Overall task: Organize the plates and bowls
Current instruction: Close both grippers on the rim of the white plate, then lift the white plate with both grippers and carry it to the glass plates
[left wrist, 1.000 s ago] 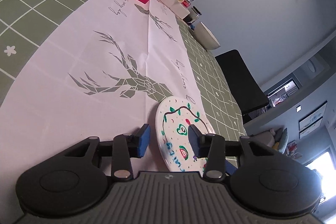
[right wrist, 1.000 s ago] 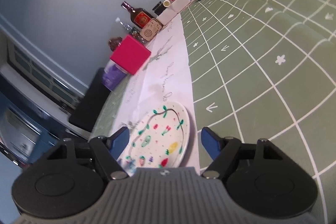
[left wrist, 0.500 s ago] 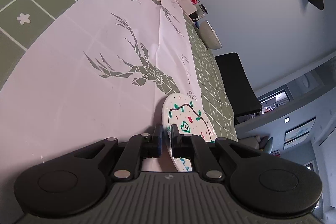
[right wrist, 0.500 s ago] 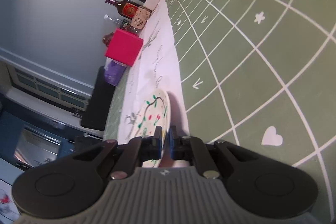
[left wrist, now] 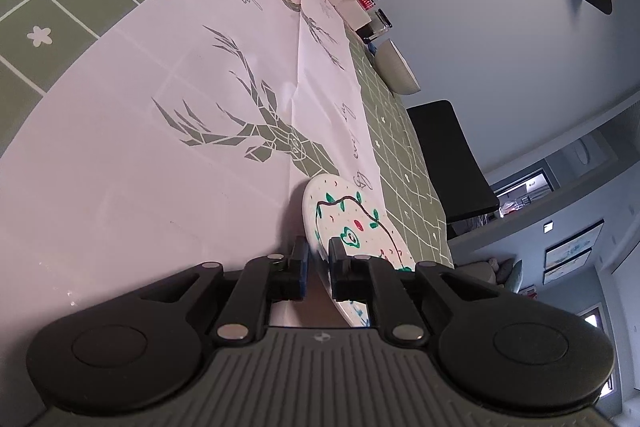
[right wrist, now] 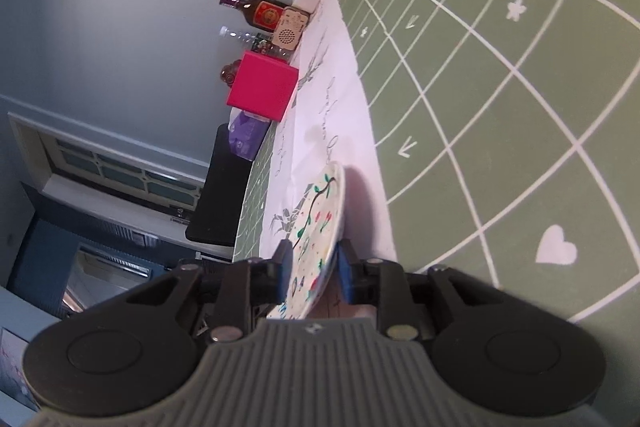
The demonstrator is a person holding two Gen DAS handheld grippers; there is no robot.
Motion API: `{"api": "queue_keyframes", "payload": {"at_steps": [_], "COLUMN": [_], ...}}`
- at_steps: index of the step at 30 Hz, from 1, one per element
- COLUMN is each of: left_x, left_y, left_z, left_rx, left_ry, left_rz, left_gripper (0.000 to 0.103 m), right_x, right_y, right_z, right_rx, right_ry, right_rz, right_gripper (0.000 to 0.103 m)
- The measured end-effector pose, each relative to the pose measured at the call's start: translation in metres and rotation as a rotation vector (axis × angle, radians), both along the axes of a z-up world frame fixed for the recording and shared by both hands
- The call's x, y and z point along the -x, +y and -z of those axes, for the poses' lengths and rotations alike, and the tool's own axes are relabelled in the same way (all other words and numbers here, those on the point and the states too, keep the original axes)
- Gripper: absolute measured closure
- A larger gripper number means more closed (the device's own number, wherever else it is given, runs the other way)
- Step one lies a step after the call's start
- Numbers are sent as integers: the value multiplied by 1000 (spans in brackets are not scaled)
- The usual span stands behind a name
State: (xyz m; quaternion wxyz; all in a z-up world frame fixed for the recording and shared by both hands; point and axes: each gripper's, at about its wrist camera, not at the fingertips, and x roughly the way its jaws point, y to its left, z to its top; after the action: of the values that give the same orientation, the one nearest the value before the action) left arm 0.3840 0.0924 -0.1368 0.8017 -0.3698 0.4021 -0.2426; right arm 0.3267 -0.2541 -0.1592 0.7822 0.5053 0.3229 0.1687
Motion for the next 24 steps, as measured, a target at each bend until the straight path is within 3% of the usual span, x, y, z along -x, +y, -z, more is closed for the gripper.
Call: {"api": "queue_keyframes", "payload": {"at_steps": [4,7,13,24], "left_x": [2,3,14,23], "left_y": [0,0,-3,4], "left_z": [0,-2,-19,-43], "left_rx": [1,-12,-72,-104], "left_ry": [-2,-21,-115,-158], "left_rz": [-11,-1,8,51], "left_gripper": [93,93,92,91], "right_x": [1,1,3,17], "right_y": [9,6,12,18], "right_z": [-2,3,-7,-22], "right_rx": [83,49,119,128], "right_ry": [-9,-27,-78,-138], "right_rz": [19,14,-7,-17], "right_gripper": [90,90,90,90]}}
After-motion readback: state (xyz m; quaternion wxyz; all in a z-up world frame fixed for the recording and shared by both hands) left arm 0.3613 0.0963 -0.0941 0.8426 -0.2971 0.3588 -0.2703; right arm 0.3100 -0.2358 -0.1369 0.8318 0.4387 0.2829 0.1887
